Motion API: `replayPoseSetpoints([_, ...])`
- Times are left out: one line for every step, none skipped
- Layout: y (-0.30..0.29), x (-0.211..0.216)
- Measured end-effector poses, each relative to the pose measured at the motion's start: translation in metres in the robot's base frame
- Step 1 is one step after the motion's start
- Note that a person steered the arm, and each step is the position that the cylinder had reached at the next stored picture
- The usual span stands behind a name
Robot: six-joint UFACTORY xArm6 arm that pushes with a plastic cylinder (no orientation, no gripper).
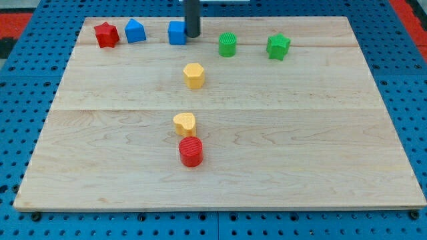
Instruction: Move yellow hexagon to the center
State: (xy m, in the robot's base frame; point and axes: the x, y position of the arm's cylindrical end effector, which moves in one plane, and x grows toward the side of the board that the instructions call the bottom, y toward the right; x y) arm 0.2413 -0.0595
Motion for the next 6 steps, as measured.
replayPoseSetpoints([-0.032, 0.0])
replayPoseSetpoints([-0.081, 0.0])
replayPoseSetpoints([-0.025, 0.045])
replayPoseSetpoints([0.013, 0.118])
replayPoseSetpoints([0.046, 0.139])
replayPoseSetpoints([0.057, 0.157])
